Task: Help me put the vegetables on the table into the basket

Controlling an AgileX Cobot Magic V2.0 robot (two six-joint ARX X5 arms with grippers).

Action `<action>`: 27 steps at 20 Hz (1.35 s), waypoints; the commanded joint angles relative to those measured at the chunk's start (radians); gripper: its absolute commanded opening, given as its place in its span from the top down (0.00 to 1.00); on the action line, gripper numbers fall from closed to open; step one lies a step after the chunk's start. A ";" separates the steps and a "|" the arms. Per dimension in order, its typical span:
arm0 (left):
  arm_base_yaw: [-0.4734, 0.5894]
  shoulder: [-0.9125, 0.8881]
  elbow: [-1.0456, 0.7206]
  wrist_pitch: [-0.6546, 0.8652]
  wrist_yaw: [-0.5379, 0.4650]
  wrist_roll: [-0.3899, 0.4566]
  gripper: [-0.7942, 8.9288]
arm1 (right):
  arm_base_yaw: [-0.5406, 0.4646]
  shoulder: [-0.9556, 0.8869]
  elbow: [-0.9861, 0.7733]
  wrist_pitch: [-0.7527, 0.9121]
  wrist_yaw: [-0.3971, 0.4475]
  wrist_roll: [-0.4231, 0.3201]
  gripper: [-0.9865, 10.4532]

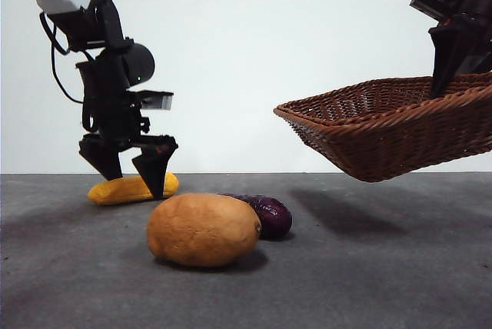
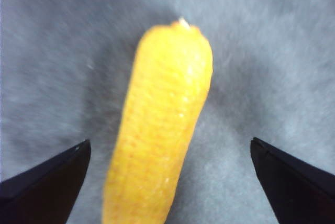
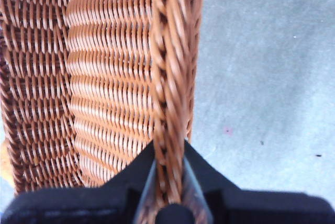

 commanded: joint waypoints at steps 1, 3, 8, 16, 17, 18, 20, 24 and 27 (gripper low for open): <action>0.000 0.022 -0.002 -0.002 0.000 0.000 0.53 | 0.000 -0.007 0.003 0.000 -0.014 -0.019 0.93; 0.000 0.024 -0.002 0.008 0.000 0.001 0.76 | 0.000 -0.008 0.003 0.001 -0.014 -0.020 0.93; 0.000 0.016 -0.001 0.023 0.000 -0.001 0.93 | 0.000 -0.007 0.003 0.006 -0.014 -0.020 0.93; -0.012 -0.156 0.053 0.005 0.433 -0.528 0.93 | 0.014 -0.007 0.003 0.007 0.032 0.100 0.93; -0.030 -0.193 0.053 -0.005 0.496 -0.555 0.93 | 0.027 -0.007 0.003 0.004 0.072 0.125 0.93; -0.056 -0.230 0.053 -0.024 0.529 -0.579 0.93 | 0.045 -0.007 0.003 -0.001 0.105 0.148 0.93; -0.135 -0.285 0.053 -0.070 0.525 -0.592 0.93 | 0.099 -0.007 0.003 0.013 0.102 0.189 0.93; -0.286 -0.287 0.053 -0.146 0.430 -0.690 0.93 | 0.224 -0.007 0.003 0.043 0.102 0.225 0.93; -0.319 -0.286 0.053 -0.204 0.285 -0.803 0.92 | 0.272 -0.007 0.003 0.061 0.101 0.261 0.93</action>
